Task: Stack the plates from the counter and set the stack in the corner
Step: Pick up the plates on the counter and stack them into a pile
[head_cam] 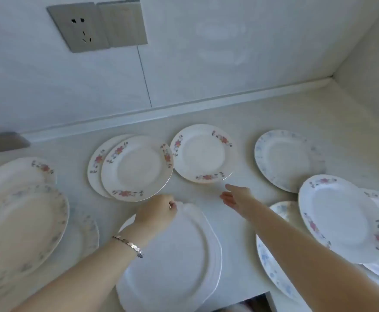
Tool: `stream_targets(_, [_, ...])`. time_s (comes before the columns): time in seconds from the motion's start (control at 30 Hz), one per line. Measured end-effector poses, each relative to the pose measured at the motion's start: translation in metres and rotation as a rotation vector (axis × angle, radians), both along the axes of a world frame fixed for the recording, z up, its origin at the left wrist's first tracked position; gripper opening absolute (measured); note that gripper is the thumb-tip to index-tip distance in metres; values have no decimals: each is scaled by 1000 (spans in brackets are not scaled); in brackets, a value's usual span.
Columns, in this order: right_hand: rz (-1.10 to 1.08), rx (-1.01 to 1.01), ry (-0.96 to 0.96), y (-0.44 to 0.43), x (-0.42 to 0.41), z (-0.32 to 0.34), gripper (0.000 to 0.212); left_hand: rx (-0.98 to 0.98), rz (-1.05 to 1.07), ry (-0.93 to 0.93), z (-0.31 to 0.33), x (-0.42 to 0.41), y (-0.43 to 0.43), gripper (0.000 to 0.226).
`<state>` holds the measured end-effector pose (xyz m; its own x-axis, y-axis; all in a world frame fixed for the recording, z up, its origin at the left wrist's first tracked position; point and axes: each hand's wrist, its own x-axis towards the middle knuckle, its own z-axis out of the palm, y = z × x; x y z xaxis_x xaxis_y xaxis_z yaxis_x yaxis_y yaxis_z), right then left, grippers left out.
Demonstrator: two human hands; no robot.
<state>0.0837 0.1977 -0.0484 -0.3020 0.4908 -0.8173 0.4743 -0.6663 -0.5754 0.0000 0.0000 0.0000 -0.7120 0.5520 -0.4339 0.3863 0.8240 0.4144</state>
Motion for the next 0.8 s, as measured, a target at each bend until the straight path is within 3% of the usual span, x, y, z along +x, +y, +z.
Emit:
stream_targets(0.13, [-150,-86,101,22,-35,-12,23,-19,161,-56,-6,-8,-7,27])
stream_targets(0.27, [-108,-86,19,40,-49,-18,4,-8,299,-100,-13,-12,-17,19])
stream_targets(0.37, [-69,-27,35,51,-45,-17,22,12,353,-140,-18,-9,-22,22])
stream_targets(0.5, [-48,169,53,64,-39,4,4,84,375,-203,-18,-5,-22,25])
stream_targets(0.67, [100,555,57,73,-11,55,24,257,478,-288,-14,-4,-22,23])
stream_targets(0.8, [219,589,215,63,15,98,19,495,600,-413,-5,-2,-18,12])
